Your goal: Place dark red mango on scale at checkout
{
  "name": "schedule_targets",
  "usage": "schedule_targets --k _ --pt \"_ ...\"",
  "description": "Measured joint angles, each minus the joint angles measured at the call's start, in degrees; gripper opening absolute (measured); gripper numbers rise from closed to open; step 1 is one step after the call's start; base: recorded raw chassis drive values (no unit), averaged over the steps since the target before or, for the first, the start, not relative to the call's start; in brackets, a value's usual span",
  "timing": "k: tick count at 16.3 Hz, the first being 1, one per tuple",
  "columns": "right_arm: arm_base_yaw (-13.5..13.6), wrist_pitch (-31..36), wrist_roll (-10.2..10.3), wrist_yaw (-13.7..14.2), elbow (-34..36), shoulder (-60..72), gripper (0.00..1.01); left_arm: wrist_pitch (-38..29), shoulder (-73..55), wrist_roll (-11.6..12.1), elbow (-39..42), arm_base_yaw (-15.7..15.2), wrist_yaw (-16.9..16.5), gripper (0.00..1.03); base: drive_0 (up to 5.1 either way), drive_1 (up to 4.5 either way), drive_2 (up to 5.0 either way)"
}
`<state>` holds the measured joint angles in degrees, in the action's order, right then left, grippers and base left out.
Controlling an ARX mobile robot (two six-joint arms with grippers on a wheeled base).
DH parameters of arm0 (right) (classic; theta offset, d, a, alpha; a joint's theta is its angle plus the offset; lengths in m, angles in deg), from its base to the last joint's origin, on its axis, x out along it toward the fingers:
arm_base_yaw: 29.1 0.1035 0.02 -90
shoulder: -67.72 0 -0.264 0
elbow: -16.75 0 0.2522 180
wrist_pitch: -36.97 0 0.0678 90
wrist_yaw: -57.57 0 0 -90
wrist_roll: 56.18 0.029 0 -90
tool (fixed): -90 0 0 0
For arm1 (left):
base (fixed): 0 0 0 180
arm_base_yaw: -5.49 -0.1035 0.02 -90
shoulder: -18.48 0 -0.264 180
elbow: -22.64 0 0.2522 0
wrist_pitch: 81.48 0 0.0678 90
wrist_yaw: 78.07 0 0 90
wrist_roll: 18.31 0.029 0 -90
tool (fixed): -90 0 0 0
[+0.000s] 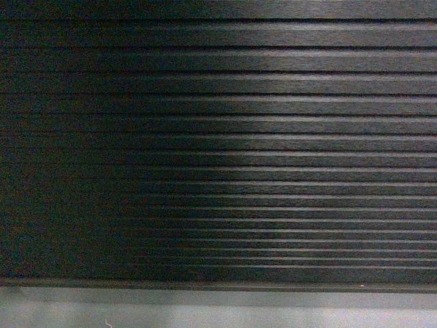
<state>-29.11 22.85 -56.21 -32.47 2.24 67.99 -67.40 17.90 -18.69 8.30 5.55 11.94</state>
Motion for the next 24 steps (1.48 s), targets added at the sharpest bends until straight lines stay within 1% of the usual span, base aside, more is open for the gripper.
schedule_targets --k 8,24 --pt "0.0 0.1 0.0 0.0 0.0 0.0 0.98 -0.1 0.0 0.4 0.0 0.0 0.0 0.98 0.0 0.00 0.0" --pt "0.0 0.2 0.0 0.0 0.0 0.0 0.98 -0.1 0.0 0.4 0.0 0.0 0.0 0.98 0.0 0.00 0.0"
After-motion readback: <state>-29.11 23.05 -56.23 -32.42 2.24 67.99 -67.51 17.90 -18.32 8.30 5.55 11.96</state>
